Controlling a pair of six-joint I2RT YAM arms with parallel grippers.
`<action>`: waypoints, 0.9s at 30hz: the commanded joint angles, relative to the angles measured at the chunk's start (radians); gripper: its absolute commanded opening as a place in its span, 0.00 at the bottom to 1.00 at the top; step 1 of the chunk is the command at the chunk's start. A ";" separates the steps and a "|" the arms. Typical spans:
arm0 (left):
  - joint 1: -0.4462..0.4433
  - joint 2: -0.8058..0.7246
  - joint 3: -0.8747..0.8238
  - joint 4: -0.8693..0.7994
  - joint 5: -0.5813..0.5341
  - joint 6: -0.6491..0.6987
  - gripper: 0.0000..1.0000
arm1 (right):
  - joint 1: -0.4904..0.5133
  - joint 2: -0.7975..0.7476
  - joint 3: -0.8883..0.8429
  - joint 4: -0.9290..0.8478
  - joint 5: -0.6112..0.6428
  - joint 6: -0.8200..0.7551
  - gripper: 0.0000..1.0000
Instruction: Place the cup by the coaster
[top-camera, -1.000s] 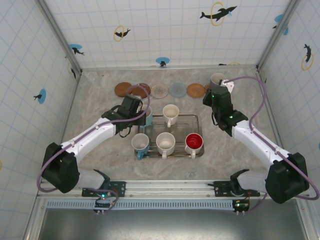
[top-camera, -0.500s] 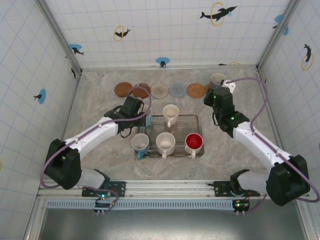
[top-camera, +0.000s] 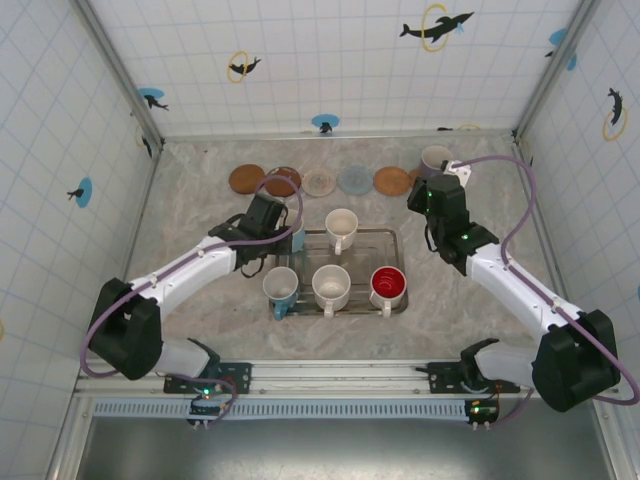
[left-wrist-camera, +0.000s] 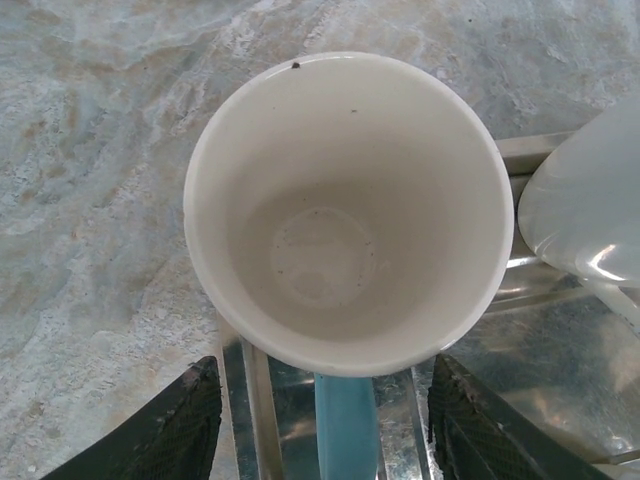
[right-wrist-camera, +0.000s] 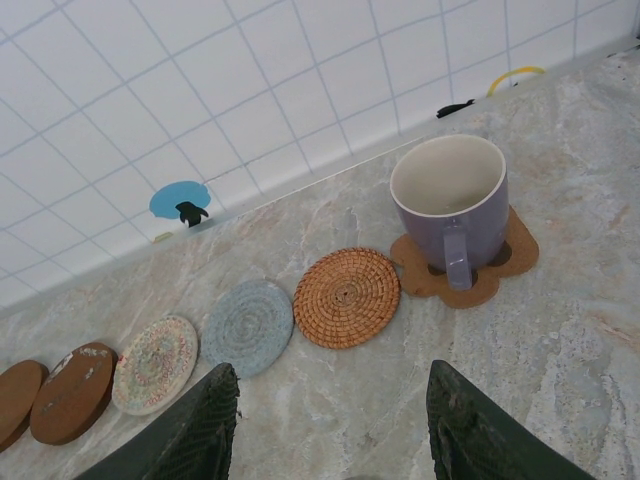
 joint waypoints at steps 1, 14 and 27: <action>-0.004 0.024 -0.003 0.011 0.004 0.001 0.54 | -0.009 -0.018 -0.018 0.038 0.005 0.010 0.53; -0.004 0.061 -0.004 0.020 0.004 0.001 0.46 | -0.013 -0.013 -0.020 0.039 -0.003 0.011 0.53; -0.004 0.093 -0.001 0.034 0.012 0.003 0.36 | -0.018 0.001 -0.014 0.044 -0.011 0.012 0.53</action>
